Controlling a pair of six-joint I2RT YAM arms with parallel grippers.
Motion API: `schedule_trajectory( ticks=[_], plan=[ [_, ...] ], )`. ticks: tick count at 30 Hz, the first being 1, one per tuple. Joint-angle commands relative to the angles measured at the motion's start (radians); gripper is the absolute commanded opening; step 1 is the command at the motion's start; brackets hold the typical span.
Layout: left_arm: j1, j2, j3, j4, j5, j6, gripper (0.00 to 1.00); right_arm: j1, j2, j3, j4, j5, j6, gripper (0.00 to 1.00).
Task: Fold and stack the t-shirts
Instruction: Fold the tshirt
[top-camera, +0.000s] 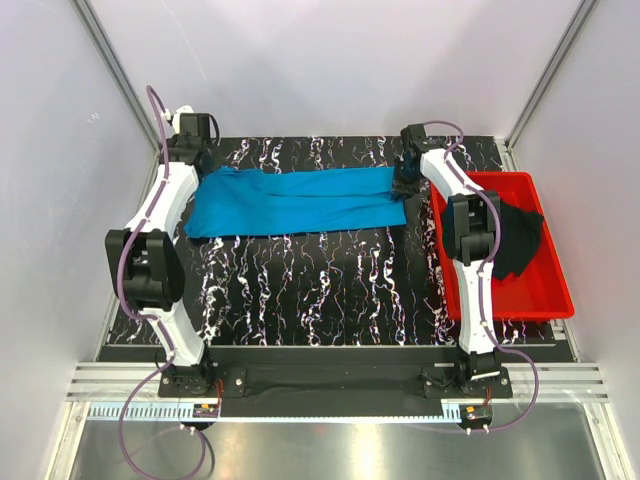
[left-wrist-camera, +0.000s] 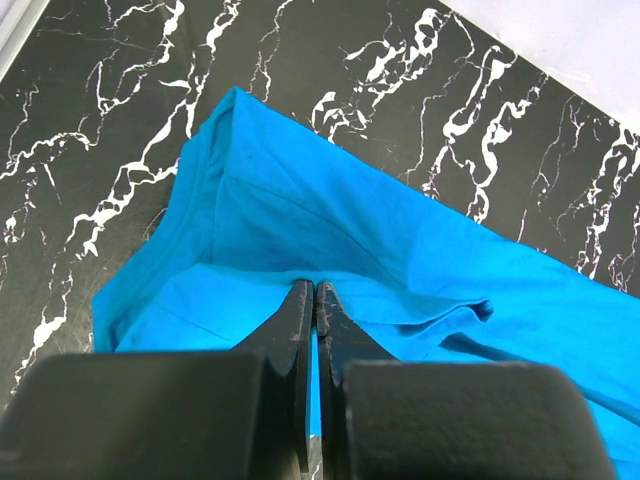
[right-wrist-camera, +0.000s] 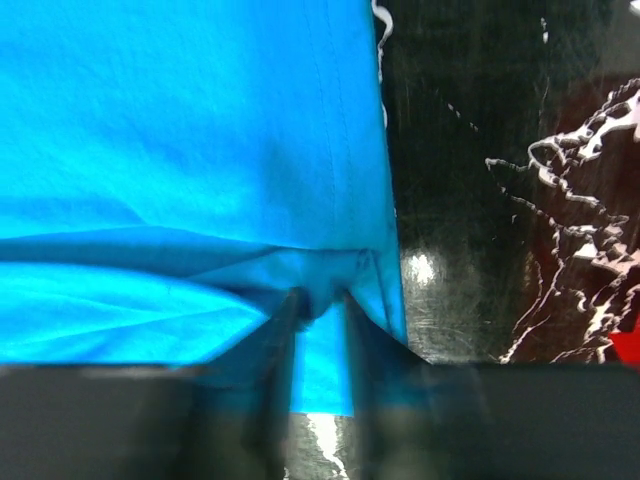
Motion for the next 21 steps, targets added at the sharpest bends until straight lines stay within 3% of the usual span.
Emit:
schedule_trajectory(
  ticks=[1,4,8,12,17,20,21],
  plan=[
    [0.015,0.016,0.055,0.044,-0.005,-0.006,0.00,-0.007,0.005,0.059,-0.003,-0.027,-0.002,0.37],
    [0.018,0.035,0.075,0.044,0.013,-0.006,0.00,-0.008,-0.029,0.056,0.017,-0.012,-0.004,0.54],
    [0.024,0.075,0.113,0.027,0.021,-0.009,0.00,-0.013,-0.079,0.078,0.016,-0.003,-0.007,0.65],
    [0.026,0.108,0.141,0.011,0.030,-0.009,0.01,-0.014,-0.145,0.049,-0.001,-0.015,-0.011,0.67],
    [0.031,0.105,0.129,0.008,0.012,-0.003,0.02,-0.014,-0.240,-0.134,0.091,-0.037,0.009,0.68],
    [0.034,0.097,0.123,0.014,0.018,-0.006,0.02,-0.013,-0.227,-0.165,0.114,-0.096,0.021,0.65],
    [0.034,0.095,0.121,0.019,0.021,-0.006,0.02,-0.014,-0.222,-0.183,0.129,-0.112,0.035,0.59]
  ],
)
